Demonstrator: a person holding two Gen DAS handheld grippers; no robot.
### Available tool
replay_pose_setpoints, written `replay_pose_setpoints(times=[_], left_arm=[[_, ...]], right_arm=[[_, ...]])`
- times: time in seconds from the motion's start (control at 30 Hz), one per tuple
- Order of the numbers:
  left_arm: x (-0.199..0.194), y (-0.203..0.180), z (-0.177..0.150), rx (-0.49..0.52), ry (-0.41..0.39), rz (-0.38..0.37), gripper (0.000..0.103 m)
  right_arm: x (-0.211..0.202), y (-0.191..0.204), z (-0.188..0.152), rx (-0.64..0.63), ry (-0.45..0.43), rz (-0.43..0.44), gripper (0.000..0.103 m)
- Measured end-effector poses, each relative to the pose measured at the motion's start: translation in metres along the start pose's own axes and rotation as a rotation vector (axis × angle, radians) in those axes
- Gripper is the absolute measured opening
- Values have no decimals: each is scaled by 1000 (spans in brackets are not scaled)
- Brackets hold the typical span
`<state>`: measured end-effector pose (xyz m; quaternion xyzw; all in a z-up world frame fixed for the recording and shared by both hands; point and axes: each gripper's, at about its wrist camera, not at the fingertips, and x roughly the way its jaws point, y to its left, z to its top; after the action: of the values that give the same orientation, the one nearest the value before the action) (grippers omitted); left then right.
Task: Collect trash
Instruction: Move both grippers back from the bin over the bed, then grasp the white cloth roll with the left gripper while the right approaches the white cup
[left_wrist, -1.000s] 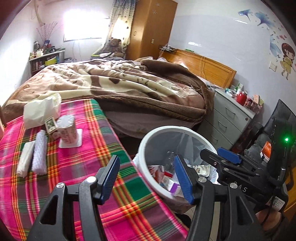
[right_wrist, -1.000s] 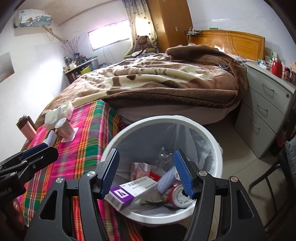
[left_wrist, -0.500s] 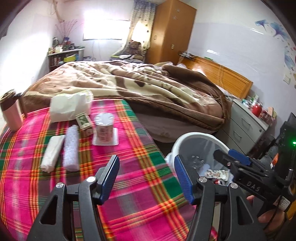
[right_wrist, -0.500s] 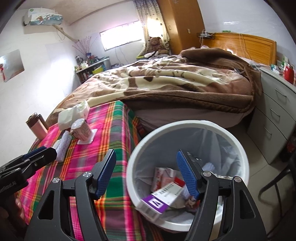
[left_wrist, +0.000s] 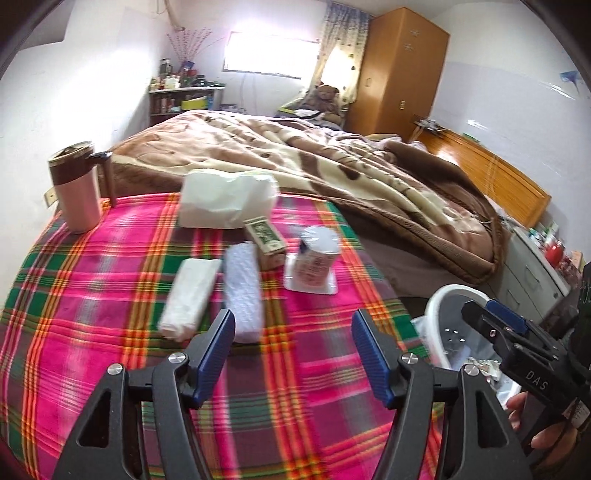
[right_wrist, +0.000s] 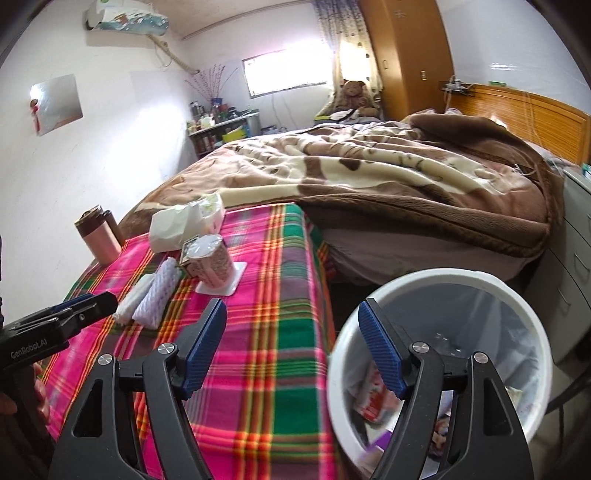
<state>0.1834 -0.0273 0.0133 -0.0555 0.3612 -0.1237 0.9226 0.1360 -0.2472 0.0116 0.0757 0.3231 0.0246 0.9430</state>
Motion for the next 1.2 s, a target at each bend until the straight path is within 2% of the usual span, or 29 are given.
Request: replay_pose_setpoints(times=[0.33, 0.6, 0.93, 1.2], left_arm=[[16, 51, 2, -75, 31, 84, 68], [40, 77, -1, -82, 81, 141, 68], [75, 94, -1, -107, 167, 153, 68], [90, 94, 3, -96, 177, 155, 68]], right_arm=[[34, 29, 8, -78, 16, 20, 77], [62, 47, 19, -112, 42, 63, 77], [94, 64, 24, -159, 80, 100, 77], [117, 73, 28, -188, 122, 88, 77]])
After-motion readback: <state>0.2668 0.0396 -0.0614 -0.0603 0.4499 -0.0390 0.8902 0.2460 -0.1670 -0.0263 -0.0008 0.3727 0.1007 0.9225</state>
